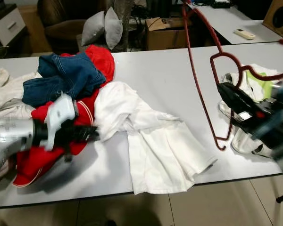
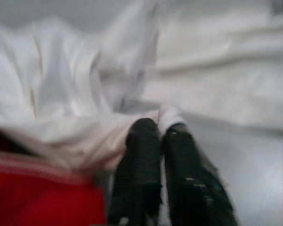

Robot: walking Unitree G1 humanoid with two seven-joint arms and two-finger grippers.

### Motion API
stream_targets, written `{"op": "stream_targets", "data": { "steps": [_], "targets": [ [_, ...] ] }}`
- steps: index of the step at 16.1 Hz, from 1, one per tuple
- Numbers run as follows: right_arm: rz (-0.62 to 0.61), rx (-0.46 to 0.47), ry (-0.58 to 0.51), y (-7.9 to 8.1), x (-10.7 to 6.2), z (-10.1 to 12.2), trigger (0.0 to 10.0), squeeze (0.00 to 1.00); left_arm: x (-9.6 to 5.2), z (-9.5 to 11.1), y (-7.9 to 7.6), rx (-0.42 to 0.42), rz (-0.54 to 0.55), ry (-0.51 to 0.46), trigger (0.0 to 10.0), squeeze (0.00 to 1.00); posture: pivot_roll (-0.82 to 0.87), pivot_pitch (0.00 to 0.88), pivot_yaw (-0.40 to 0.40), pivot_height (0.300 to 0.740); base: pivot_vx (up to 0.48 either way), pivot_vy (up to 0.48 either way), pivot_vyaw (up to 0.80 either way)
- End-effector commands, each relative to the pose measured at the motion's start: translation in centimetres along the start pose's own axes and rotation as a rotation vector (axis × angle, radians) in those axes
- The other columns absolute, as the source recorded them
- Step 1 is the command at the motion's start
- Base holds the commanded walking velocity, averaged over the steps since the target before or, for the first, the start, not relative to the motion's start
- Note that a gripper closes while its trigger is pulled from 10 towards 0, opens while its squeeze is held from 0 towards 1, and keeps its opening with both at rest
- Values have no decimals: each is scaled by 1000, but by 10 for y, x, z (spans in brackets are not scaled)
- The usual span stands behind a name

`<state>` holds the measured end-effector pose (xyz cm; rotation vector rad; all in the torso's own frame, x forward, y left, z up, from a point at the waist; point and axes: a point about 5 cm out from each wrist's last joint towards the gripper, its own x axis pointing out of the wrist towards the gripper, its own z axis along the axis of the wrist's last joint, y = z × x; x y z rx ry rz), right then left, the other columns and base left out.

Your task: Hang hanger

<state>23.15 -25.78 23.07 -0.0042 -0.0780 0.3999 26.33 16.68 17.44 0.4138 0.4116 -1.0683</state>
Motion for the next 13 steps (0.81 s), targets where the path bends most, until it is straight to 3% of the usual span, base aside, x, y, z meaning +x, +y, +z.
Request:
{"op": "stream_targets", "data": {
  "steps": [1,3,5,7,8,9,11,12,13],
  "targets": [
    [-29,1,14,1,5,-3,10000,0,-1,-4,4,15,42,31,10000,1000,82,22,52,740,0,0,0],
    [-91,15,37,9,16,-15,10000,0,-2,-8,-4,-41,18,23,10000,1000,79,21,53,740,0,0,0],
    [-128,16,86,17,21,-25,10000,0,-16,7,-21,-96,-144,-74,10000,1000,88,7,62,740,0,0,0],
    [-133,34,100,17,20,-28,10000,0,-31,20,-20,-136,-190,-169,10000,1000,90,0,62,740,0,0,0],
    [-149,52,71,19,23,-24,10000,0,-42,29,-11,-185,-182,-269,10000,1000,90,0,42,740,0,0,0],
    [-149,54,52,24,30,-20,10000,0,-47,39,4,-180,-76,-371,10000,1000,97,6,35,740,0,0,0],
    [-163,50,4,40,45,-13,10000,0,-33,48,27,-201,189,-499,10000,965,91,9,39,740,0,0,0],
    [-158,38,8,47,49,-14,10000,0,-22,47,32,-247,273,-531,10000,882,84,5,39,740,0,0,0],
    [-144,48,37,64,52,-20,10000,0,-4,41,38,-344,439,-593,10000,647,73,0,38,740,0,0,0]
  ]
}}
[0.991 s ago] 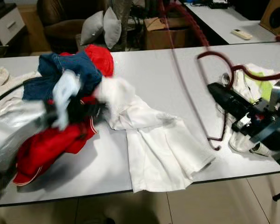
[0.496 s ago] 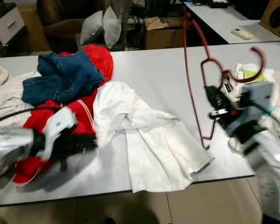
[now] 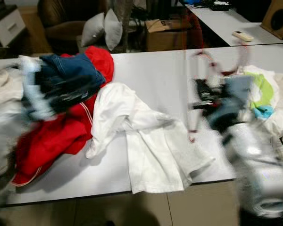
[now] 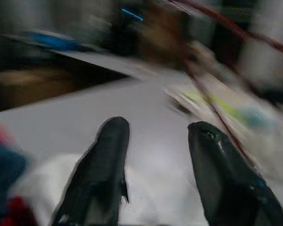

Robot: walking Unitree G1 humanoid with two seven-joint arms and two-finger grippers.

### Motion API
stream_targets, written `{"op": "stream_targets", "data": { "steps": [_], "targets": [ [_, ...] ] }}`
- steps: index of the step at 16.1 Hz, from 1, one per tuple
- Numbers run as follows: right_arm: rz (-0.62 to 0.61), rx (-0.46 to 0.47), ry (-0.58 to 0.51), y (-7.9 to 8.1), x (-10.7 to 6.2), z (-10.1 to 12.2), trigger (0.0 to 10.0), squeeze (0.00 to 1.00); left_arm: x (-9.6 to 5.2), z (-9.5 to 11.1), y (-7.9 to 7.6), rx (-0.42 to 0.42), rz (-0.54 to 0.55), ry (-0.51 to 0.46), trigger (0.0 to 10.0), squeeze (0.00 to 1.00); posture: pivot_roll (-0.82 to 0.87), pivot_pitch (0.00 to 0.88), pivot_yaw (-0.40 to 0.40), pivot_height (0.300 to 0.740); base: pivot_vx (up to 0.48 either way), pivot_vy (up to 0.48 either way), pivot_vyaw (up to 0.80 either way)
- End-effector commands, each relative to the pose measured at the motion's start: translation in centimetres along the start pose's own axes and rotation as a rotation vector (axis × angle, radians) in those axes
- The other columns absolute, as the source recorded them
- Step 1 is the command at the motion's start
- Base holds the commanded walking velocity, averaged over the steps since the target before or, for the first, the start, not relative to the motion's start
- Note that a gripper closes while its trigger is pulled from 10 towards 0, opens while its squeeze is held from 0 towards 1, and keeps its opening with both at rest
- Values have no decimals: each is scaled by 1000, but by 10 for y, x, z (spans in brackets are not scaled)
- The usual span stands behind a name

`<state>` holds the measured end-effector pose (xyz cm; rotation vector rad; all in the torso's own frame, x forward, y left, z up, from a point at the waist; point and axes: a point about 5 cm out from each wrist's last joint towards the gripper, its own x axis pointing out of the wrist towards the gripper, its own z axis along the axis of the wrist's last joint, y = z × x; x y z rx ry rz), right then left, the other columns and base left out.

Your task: Hang hanger

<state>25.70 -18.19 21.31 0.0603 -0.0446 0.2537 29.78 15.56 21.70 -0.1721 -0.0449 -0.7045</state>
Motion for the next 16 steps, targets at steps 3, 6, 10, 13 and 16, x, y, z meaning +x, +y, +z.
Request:
{"op": "stream_targets", "data": {
  "steps": [3,6,10,13,16],
  "targets": [
    [-2,2,83,21,-4,-14,10000,0,6,-23,5,-18,244,2,10000,549,53,7,32,740,0,0,0],
    [-29,-63,84,28,-5,-14,10000,0,13,-41,-22,15,224,48,10000,522,32,16,37,740,0,-380,0],
    [-161,-26,49,24,-8,-16,10000,0,11,-54,-28,76,266,71,10000,482,29,23,37,740,0,-433,0],
    [-187,-93,34,27,-10,-20,10000,0,7,-54,-23,119,315,76,10000,478,29,23,39,740,0,-419,0],
    [-191,-117,31,28,-12,-21,10000,0,5,-55,-22,131,323,74,10000,475,25,20,41,740,0,-417,0]
  ]
}}
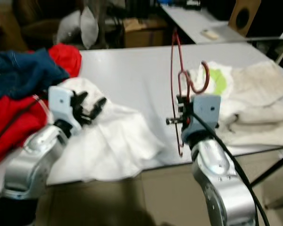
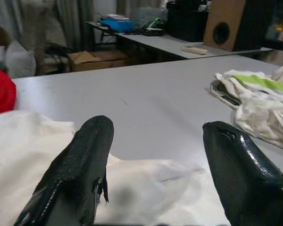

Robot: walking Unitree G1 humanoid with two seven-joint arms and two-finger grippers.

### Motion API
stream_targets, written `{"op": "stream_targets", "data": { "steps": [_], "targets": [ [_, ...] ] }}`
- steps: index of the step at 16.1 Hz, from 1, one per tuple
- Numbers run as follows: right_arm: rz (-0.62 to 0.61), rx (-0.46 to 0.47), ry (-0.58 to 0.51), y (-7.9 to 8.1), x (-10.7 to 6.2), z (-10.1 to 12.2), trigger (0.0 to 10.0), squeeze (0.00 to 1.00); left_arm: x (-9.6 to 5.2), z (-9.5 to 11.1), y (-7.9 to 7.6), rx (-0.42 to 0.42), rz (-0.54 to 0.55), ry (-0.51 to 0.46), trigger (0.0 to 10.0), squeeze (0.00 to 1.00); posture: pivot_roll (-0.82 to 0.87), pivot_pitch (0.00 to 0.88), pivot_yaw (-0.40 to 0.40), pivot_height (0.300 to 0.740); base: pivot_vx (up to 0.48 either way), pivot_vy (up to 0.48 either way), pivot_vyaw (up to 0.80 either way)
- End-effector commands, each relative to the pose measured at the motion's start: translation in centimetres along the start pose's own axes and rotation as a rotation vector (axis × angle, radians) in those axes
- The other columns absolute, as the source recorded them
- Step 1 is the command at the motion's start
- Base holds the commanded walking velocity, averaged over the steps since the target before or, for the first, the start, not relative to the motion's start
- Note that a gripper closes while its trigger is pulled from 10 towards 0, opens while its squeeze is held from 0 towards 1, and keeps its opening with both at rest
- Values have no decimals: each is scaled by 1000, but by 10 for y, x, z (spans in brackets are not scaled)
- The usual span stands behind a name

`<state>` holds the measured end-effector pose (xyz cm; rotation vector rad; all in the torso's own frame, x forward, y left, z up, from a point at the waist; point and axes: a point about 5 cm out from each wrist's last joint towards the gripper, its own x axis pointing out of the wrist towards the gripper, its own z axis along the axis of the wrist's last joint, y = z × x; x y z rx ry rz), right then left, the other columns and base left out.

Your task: Hang hanger

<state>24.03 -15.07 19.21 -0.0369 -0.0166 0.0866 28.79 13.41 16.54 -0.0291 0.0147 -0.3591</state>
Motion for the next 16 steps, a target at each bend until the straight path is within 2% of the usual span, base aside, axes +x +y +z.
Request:
{"op": "stream_targets", "data": {
  "steps": [1,6,8,9,10,11,12,14,16],
  "targets": [
    [-28,-20,-4,-6,-2,0,10000,0,1,1,-7,7,-22,-6,10000,475,26,19,40,740,0,-416,0],
    [-16,-6,13,-6,-4,-8,10000,0,-1,1,-5,4,5,-22,10000,471,37,9,28,740,0,-326,0],
    [-19,50,25,-8,-5,-12,10000,0,-3,1,2,-46,58,-47,10000,282,38,6,25,740,0,0,-800],
    [-30,50,14,-9,-5,-11,10000,0,-4,2,4,-36,67,-55,10000,224,38,5,23,740,0,0,-800],
    [-49,50,9,-12,-5,-13,10000,0,-5,-1,9,8,75,-50,10000,188,39,3,20,740,0,0,-756],
    [-72,51,17,-16,-4,-18,10000,0,-5,-4,15,59,87,-35,10000,188,39,2,19,740,0,0,-719],
    [-53,99,25,-15,-4,-21,10000,0,-6,-5,19,72,99,-26,10000,188,42,1,18,740,0,0,-613],
    [-102,128,11,-22,-6,-27,10000,0,-8,-2,32,84,116,-37,10000,200,43,0,14,740,0,0,-253],
    [-123,122,5,-25,-7,-31,10000,0,-8,0,36,98,121,-41,10000,204,45,3,13,740,0,0,0]
  ]
}}
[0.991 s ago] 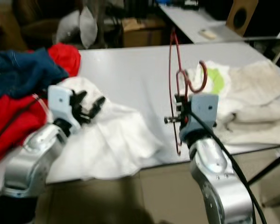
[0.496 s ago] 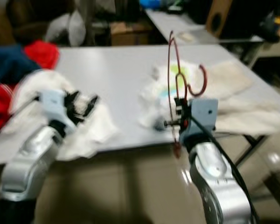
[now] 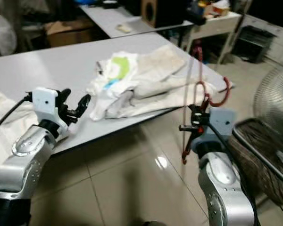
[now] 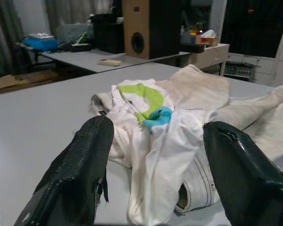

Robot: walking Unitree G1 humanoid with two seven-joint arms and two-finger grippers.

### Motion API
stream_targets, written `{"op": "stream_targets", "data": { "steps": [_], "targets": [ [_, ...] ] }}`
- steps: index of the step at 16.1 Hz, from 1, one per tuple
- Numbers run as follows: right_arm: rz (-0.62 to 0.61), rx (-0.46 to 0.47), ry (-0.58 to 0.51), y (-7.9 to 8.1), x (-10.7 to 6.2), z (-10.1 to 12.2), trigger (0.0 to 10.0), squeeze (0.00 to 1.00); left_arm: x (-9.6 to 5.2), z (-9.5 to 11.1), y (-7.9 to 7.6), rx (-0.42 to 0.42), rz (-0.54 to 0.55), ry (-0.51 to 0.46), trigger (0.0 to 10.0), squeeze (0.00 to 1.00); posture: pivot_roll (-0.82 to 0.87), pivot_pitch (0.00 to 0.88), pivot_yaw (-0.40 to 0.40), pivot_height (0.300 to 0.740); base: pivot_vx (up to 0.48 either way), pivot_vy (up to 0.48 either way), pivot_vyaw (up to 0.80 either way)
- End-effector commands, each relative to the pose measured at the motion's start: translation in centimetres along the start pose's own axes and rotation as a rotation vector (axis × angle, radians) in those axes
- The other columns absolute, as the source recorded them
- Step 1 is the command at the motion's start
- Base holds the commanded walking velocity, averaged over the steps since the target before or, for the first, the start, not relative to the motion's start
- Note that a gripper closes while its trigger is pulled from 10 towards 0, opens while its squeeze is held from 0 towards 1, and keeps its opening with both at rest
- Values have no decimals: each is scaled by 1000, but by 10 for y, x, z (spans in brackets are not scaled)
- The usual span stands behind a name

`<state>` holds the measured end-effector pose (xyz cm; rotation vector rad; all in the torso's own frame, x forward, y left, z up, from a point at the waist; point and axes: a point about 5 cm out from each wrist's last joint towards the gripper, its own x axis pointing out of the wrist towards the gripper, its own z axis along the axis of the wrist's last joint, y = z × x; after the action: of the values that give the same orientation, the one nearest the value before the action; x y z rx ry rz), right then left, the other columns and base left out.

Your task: Hang hanger

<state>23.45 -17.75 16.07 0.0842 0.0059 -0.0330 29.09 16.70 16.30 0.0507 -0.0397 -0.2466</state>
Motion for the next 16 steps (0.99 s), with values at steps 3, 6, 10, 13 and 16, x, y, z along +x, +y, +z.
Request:
{"op": "stream_targets", "data": {
  "steps": [3,6,10,13,16],
  "targets": [
    [20,-20,-16,0,1,-1,10000,0,3,-1,3,6,13,2,10000,204,39,8,18,740,276,0,0],
    [65,-8,0,3,0,-3,10000,0,5,-6,-2,1,2,22,10000,208,36,12,19,740,291,0,0],
    [76,-2,2,2,-1,-5,10000,0,5,-7,-3,1,-3,28,10000,208,34,16,20,740,290,0,0],
    [83,1,5,2,0,-5,10000,0,6,-8,-3,2,-3,31,10000,208,36,18,22,740,291,0,0],
    [102,-20,-8,6,3,-4,10000,0,9,-8,1,6,-1,37,10000,208,44,9,35,740,291,0,0]
  ]
}}
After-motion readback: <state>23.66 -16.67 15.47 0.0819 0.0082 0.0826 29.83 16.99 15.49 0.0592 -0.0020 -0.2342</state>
